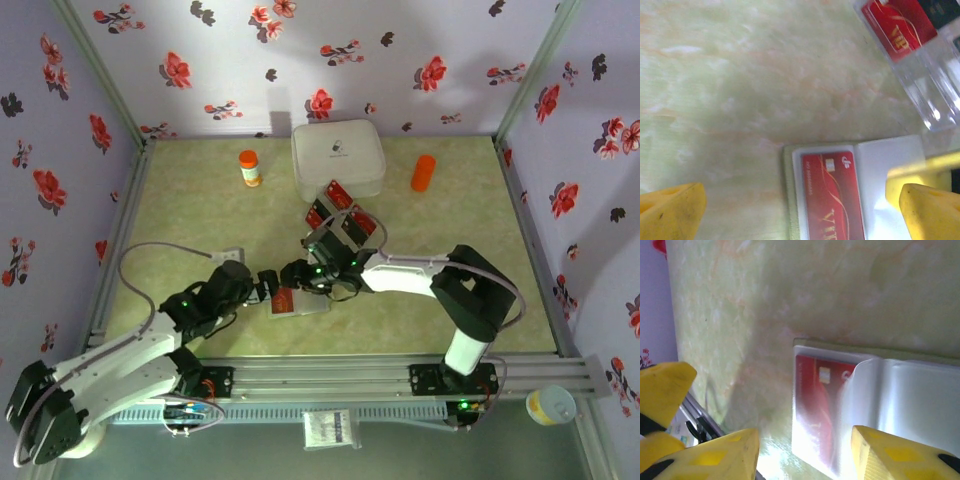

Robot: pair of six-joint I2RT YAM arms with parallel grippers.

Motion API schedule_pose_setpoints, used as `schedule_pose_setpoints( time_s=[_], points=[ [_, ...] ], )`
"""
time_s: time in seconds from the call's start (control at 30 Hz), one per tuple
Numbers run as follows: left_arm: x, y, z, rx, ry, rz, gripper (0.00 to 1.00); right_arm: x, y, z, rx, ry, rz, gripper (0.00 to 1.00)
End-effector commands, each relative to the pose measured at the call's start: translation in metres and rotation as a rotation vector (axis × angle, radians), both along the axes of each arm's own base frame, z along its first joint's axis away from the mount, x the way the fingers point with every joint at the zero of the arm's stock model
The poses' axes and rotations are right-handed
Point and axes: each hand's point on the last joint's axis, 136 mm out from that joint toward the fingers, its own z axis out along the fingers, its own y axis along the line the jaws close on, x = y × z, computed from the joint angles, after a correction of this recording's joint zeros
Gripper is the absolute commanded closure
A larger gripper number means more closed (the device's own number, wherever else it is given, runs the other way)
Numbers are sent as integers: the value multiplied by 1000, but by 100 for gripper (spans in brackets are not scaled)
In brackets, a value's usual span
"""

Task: Put the credit cards into the card holder

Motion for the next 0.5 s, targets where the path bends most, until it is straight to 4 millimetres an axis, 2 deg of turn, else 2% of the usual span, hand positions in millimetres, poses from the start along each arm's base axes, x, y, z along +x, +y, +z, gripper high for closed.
schedule_pose_setpoints(
  time_s=[0.0, 0.2, 0.47],
  points=[
    [-5, 21, -11, 42, 29, 61, 0, 7, 17, -1, 35, 9, -32, 48],
    [-7, 29, -11, 40, 28, 78, 0, 9, 33, -14, 63, 35, -55, 47],
    [-10, 31, -18, 31, 48, 80, 0, 10, 30, -26, 50, 47, -81, 47]
  ],
)
